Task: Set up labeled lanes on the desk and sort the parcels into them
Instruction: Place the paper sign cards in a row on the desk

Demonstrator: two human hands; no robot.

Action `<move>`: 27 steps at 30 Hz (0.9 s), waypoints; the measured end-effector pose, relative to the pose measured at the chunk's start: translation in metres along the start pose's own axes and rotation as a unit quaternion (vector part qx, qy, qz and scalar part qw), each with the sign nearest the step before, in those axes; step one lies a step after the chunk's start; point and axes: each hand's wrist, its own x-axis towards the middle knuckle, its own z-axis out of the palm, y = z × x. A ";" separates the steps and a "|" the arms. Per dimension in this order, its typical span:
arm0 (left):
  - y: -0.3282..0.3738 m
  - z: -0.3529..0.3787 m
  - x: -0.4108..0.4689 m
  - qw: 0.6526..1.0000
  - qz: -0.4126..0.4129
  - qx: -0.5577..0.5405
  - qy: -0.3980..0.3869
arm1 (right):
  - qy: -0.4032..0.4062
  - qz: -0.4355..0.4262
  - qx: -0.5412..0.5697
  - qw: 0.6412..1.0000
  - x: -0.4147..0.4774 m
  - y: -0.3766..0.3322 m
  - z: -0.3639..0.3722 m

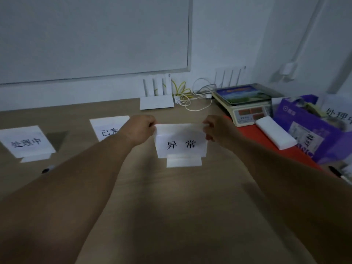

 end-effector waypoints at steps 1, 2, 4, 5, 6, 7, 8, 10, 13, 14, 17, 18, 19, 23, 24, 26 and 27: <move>0.005 0.006 0.015 1.000 -0.008 -0.003 0.002 | -0.006 0.003 0.010 1.000 0.016 0.010 -0.004; 0.007 0.012 0.030 1.000 -0.017 -0.005 0.004 | -0.013 0.003 0.014 1.000 0.032 0.019 -0.008; 0.013 0.025 0.059 0.999 -0.031 -0.001 0.011 | -0.030 -0.004 0.006 1.000 0.062 0.036 -0.012; 0.016 0.031 0.072 0.999 -0.036 0.003 0.015 | -0.034 -0.006 0.002 0.999 0.076 0.044 -0.012; 0.017 0.037 0.086 0.999 -0.041 0.007 0.015 | -0.035 -0.007 -0.001 0.999 0.091 0.052 -0.012; 0.018 0.044 0.099 0.999 -0.045 0.010 0.014 | -0.036 -0.006 -0.003 0.999 0.105 0.060 -0.012; 0.018 0.051 0.112 0.999 -0.049 0.011 0.013 | -0.039 -0.005 -0.005 0.999 0.118 0.068 -0.010; 0.013 0.065 0.136 0.999 -0.052 0.014 0.010 | -0.047 -0.002 -0.005 0.999 0.142 0.082 -0.006; 0.002 0.087 0.168 0.998 -0.050 0.022 0.006 | -0.050 -0.001 0.010 0.999 0.172 0.104 0.005; -0.002 0.095 0.177 0.998 -0.051 0.022 0.005 | -0.050 0.002 0.016 0.999 0.181 0.111 0.009; -0.014 0.118 0.200 0.999 -0.047 0.028 0.000 | -0.061 0.014 0.034 0.997 0.201 0.129 0.024; -0.018 0.125 0.205 0.998 -0.048 0.029 -0.001 | -0.062 0.018 0.035 0.997 0.205 0.134 0.028; -0.021 0.131 0.210 0.998 -0.052 0.027 0.001 | -0.060 0.020 0.036 0.997 0.209 0.137 0.032; -0.028 0.141 0.219 0.998 -0.060 0.013 0.021 | -0.053 0.010 0.023 0.998 0.220 0.142 0.039; -0.029 0.140 0.220 0.998 -0.057 0.006 0.022 | -0.054 0.010 0.019 0.998 0.222 0.141 0.038; -0.029 0.137 0.220 0.998 -0.053 -0.001 0.020 | -0.055 0.013 0.013 0.998 0.224 0.140 0.036; -0.029 0.136 0.219 0.998 -0.054 -0.004 0.017 | -0.056 0.015 0.012 0.998 0.224 0.139 0.035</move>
